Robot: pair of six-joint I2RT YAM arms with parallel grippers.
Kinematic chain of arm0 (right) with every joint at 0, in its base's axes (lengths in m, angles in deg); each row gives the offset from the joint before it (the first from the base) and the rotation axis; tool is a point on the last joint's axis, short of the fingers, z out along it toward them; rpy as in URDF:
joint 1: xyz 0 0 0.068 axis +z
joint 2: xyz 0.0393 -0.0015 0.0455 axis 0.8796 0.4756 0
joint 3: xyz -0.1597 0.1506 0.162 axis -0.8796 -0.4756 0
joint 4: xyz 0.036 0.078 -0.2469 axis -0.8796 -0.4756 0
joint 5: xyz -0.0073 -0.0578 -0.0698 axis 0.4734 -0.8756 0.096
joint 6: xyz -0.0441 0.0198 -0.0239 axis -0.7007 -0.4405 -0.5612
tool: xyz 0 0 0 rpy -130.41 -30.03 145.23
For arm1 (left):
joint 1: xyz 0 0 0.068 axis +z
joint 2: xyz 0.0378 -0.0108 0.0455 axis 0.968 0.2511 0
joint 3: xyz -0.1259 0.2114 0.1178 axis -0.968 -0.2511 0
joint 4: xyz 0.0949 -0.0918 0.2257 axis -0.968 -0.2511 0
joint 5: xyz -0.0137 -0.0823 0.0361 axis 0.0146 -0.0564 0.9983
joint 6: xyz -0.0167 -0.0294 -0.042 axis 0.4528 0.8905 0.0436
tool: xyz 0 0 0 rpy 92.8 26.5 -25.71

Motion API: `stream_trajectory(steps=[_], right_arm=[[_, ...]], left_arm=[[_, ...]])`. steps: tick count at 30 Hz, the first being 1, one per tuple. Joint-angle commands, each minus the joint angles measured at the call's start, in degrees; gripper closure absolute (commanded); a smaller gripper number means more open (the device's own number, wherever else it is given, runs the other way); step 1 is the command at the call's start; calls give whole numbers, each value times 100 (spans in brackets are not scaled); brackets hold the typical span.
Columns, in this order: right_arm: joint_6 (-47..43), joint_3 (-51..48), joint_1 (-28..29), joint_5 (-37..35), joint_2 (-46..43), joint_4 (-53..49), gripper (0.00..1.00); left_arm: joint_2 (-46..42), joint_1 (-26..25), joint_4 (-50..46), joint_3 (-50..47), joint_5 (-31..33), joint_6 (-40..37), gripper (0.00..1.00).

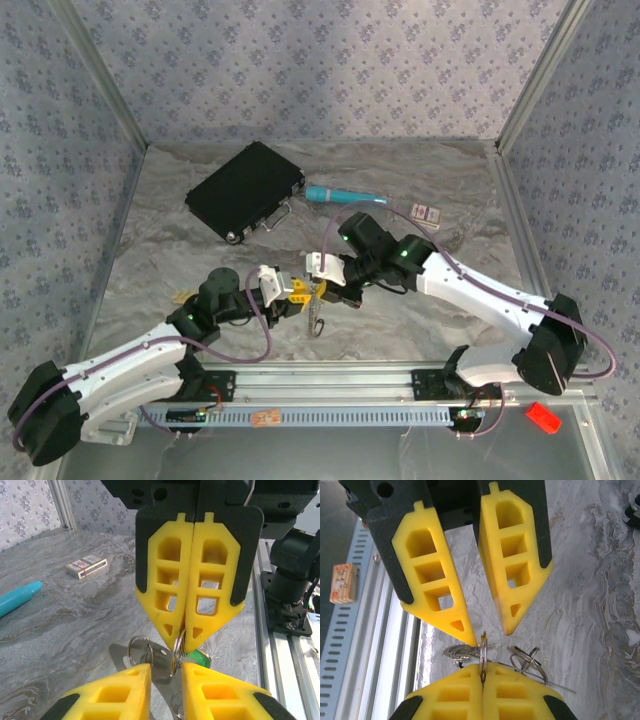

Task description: Put the keys on the keyring

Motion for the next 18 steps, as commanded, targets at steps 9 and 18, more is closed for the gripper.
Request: stream_trajectory(steps=[9,18], right_arm=[[-372,679,302,-520,286,-543,100],[236,-187,-172,250,-335,342,72]], left_arm=[[155,-16,74,293,-349,-120,89],[142,-13,424,147,-429,-71,100]])
